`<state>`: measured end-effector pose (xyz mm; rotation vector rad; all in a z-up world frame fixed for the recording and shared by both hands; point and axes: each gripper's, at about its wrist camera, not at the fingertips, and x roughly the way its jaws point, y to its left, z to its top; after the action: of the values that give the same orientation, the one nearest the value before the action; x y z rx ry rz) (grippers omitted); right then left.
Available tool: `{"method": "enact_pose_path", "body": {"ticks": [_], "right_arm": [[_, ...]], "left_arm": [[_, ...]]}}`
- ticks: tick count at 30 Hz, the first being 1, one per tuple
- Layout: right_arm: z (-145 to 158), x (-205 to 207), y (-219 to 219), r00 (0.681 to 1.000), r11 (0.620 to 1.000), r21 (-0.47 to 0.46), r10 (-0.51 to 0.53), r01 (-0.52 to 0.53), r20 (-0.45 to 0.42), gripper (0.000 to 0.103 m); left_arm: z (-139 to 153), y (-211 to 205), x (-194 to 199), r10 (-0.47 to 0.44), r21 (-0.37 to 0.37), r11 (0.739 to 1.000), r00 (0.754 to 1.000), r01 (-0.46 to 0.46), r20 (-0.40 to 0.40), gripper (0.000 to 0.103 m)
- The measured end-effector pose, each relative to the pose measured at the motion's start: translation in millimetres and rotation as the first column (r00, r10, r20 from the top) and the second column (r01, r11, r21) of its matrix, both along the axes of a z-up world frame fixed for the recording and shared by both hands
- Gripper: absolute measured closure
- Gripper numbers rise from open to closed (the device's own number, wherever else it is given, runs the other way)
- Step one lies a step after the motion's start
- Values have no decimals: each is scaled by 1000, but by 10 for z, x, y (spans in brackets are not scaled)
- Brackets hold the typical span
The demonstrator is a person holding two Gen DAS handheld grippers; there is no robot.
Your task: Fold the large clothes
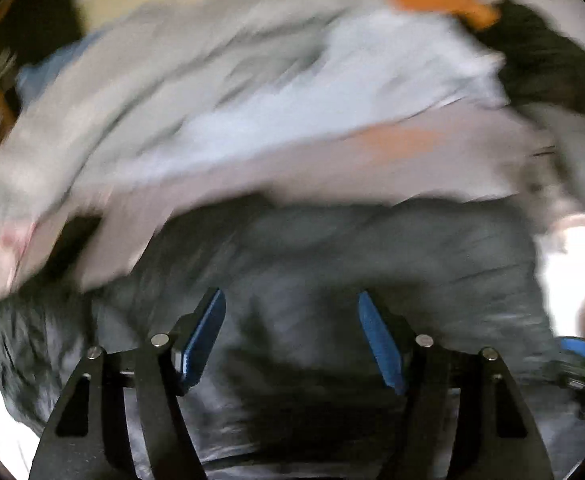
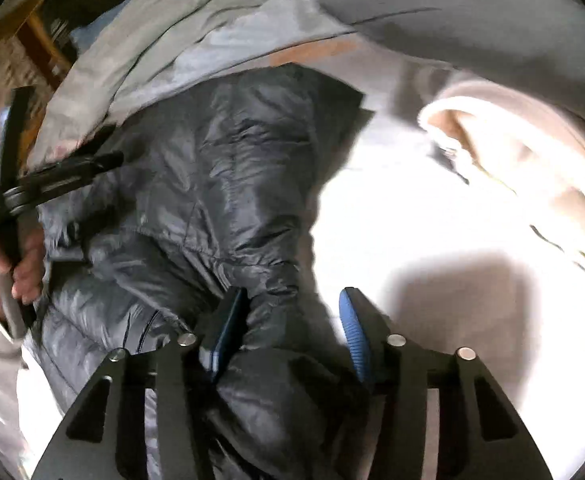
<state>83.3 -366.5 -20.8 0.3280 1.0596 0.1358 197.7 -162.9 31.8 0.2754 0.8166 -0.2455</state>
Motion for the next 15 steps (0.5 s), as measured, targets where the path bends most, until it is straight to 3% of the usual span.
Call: {"method": "enact_pose_path", "body": {"ticks": [4,6,8,9,11,15], "right_arm": [[109,-114,-127,995,997,-39,-65,68,72,60],[184,-163,-121,992,996,-61,-59,66,112,60],[218,-189,-142,992,996,-67,-51,59,116,60],[227,-213,-187,992,996,-63,-57,64,115,60],[251,-278,-313,989,995,-35,-92,97,117,60],[312,-350,-628,975,984,3,-178,179,136,60]], "left_arm": [[102,-655,-236,-200,-24,980,980,200,-19,35],[33,-991,-291,-233,40,972,972,233,-6,36],[-89,-1246,-275,-170,170,973,984,158,59,41],[-170,-1340,-239,-135,193,974,989,122,59,43],[-319,-1443,-94,-109,163,981,994,109,-11,56],[-537,-1509,197,-56,101,993,994,65,-97,63]]}}
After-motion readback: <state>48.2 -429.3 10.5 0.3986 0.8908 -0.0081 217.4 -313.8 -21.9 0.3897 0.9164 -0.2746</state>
